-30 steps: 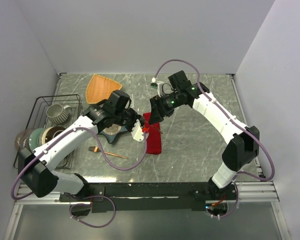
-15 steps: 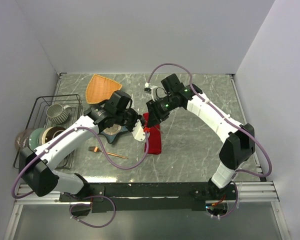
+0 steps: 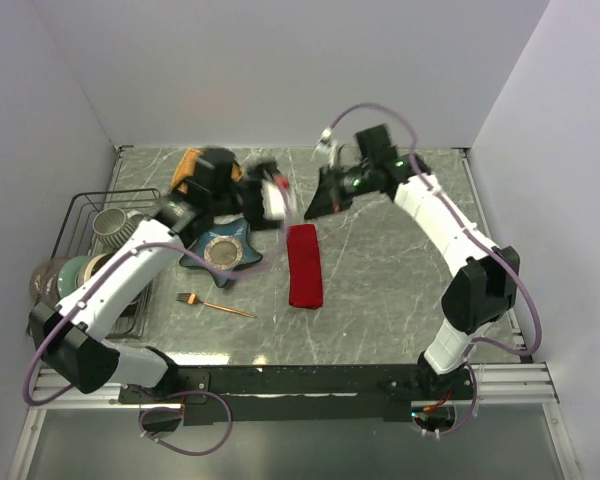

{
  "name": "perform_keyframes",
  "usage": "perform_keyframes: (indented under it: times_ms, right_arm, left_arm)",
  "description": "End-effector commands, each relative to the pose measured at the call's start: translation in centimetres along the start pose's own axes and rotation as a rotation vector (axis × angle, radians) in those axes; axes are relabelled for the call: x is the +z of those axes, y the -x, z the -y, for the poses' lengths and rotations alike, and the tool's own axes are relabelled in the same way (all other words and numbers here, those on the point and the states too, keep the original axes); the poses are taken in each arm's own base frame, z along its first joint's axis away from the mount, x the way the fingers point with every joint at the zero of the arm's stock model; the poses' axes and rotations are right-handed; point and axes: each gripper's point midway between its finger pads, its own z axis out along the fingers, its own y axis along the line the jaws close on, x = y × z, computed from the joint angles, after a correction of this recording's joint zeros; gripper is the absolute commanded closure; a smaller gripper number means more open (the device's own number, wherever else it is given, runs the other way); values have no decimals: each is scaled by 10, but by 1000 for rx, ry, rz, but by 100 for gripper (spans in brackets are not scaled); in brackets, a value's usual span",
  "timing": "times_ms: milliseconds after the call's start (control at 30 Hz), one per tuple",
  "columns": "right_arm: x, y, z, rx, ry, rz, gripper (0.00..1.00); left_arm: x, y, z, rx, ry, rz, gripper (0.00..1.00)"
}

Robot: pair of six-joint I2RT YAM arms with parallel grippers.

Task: Fold the napkin into a case and place the utensils inside
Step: Pass from the left arm to the right, then pass from the right arm to the left

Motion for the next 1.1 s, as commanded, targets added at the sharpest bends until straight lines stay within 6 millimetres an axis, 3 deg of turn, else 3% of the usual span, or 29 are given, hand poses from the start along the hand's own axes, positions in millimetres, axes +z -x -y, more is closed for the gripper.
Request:
perform_keyframes:
  times_ms: [0, 33, 67, 133, 167, 233, 333, 400, 600, 800, 1067]
  right_arm:
    - [-54, 94, -46, -190, 130, 301, 100]
    - [-58, 99, -51, -141, 154, 324, 100]
    - [-73, 116, -62, -216, 187, 405, 100]
    - [-78, 121, -67, -119, 241, 450, 100]
    - [-95, 135, -84, -213, 271, 545, 100]
    - [-107, 137, -100, -202, 346, 615, 100]
    - [-115, 139, -108, -168, 381, 679, 100]
    - [-117, 140, -112, -128, 404, 681, 100]
    - [-119, 134, -115, -119, 404, 717, 100]
    - [-107, 125, -115, -83, 375, 698, 100]
    - [-102, 117, -117, -100, 375, 659, 100]
  left_arm:
    - [-82, 82, -103, -451, 342, 345, 7]
    - [-88, 86, -111, -513, 370, 366, 9]
    - [-94, 82, -121, -665, 403, 380, 10]
    - [-112, 94, -144, -778, 470, 464, 15]
    - [-120, 94, -152, -882, 484, 511, 17]
    - [-130, 101, -167, -942, 517, 591, 23]
    - [-133, 104, -184, -1108, 515, 693, 28]
    - [-126, 105, -177, -1227, 376, 756, 36]
    - [-110, 100, -167, -1424, 241, 830, 51]
    - [-97, 105, -168, -1463, 159, 878, 50]
    - [-76, 117, -148, -1478, -37, 849, 56]
